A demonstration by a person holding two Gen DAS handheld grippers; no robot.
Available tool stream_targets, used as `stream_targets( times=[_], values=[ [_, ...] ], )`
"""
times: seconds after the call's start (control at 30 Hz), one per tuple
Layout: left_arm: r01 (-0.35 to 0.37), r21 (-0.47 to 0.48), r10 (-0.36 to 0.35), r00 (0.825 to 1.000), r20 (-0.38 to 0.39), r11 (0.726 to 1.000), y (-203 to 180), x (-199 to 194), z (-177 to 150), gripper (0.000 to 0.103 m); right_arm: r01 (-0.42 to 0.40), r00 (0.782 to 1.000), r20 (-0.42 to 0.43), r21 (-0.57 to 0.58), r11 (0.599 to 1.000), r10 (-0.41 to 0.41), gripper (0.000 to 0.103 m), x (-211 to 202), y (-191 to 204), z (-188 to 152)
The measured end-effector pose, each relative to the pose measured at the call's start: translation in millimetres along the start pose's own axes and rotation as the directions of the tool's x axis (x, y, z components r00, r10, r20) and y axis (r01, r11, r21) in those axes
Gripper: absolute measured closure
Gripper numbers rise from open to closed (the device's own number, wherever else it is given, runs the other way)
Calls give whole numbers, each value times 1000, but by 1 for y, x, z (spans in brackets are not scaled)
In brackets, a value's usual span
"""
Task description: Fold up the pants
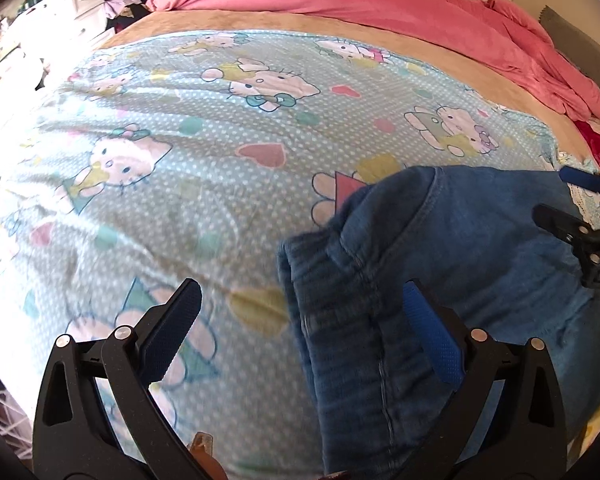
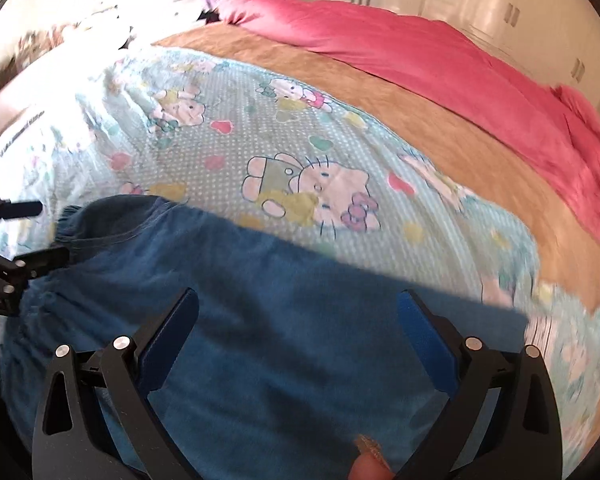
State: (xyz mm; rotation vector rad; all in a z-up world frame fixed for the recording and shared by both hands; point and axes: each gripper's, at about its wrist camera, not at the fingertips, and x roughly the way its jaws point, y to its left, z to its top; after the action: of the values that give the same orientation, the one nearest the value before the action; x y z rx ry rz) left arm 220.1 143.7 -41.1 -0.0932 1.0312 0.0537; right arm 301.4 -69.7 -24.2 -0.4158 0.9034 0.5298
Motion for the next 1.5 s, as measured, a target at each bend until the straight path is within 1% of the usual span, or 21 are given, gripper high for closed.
stream_targets(
  times=[0.13, 0.27, 0.3, 0.33, 0.37, 0.43, 0.47, 0.5, 0.53, 0.7, 0.8, 0.83, 0.87, 0.9, 0.93, 0.97, 1.0, 1.03, 1.2, 1.33, 1.5],
  values=[
    [-16, 21, 16, 1000, 1, 1000, 0, 13, 9, 9, -7, 999, -39, -65, 998, 5, 4, 23, 0, 12],
    [-17, 20, 17, 1000, 2, 1000, -1, 23, 15, 10, 1, 998, -57, -88, 996, -6, 4, 39, 1, 21],
    [-12, 27, 12, 1000, 7, 1000, -2, 25, 16, 17, -5, 998, -65, -89, 996, 0, 4, 42, 0, 22],
    [-2, 38, 1, 1000, 16, 999, -4, 25, 17, 32, -12, 998, -65, -89, 996, 6, 4, 43, 0, 23],
    [15, 50, -16, 1000, 18, 999, -6, 27, 17, 41, -22, 998, -67, -90, 996, 16, 4, 45, 1, 24],
    [58, 75, -60, 998, 20, 995, -11, 28, 16, 64, -28, 997, -71, -100, 995, 21, 4, 47, 2, 25],
    [51, 86, -54, 998, 27, 995, -13, 28, 16, 66, -29, 997, -73, -111, 993, 21, 4, 49, 4, 26],
    [42, 103, -47, 998, 43, 994, -15, 25, 15, 71, -30, 997, -73, -119, 992, 21, 4, 50, 5, 27],
    [45, 106, -51, 997, 56, 993, -15, 22, 14, 73, -31, 997, -72, -128, 991, 22, 4, 50, 7, 28],
    [56, 117, -72, 988, 138, 992, -15, 0, 11, 75, -42, 998, -63, -188, 981, 31, 4, 52, 18, 32],
    [69, 116, -88, 983, 164, 991, -16, -10, 8, 76, -42, 998, -60, -228, 973, 29, 5, 55, 26, 32],
    [79, 118, -98, 981, 170, 990, -16, -13, 6, 76, -37, 998, -53, -235, 971, 25, 8, 56, 28, 32],
    [82, 118, -102, 979, 174, 990, -16, -16, 5, 76, -53, 998, -47, -238, 970, 43, 15, 55, 30, 31],
    [85, 118, -105, 978, 180, 989, -16, -18, 4, 76, -94, 995, -51, -234, 968, 84, 40, 55, 32, 30],
    [88, 121, -109, 977, 182, 989, -16, -19, 2, 76, -146, 989, -59, -226, 963, 136, 59, 54, 34, 27],
    [85, 124, -107, 977, 182, 989, -17, -19, 1, 76, -169, 985, -59, -226, 960, 159, 66, 52, 36, 25],
    [80, 125, -103, 977, 185, 989, -17, -19, -1, 76, -188, 982, -52, -229, 955, 180, 80, 49, 39, 22],
    [70, 127, -93, 977, 192, 989, -18, -20, -3, 76, -192, 981, -40, -229, 954, 187, 89, 43, 41, 19],
    [75, 117, -98, 974, 203, 990, -15, -26, -10, 76, -211, 975, 43, -154, 965, 219, 97, 13, 31, 8],
    [81, 122, -106, 970, 218, 989, -18, -37, -18, 76, -234, 963, 112, -98, 967, 244, 97, -23, 24, -8],
    [65, 142, -99, 965, 244, 988, -25, -55, -28, 76, -246, 951, 172, -78, 966, 256, 98, -60, 27, -29]
  ],
)
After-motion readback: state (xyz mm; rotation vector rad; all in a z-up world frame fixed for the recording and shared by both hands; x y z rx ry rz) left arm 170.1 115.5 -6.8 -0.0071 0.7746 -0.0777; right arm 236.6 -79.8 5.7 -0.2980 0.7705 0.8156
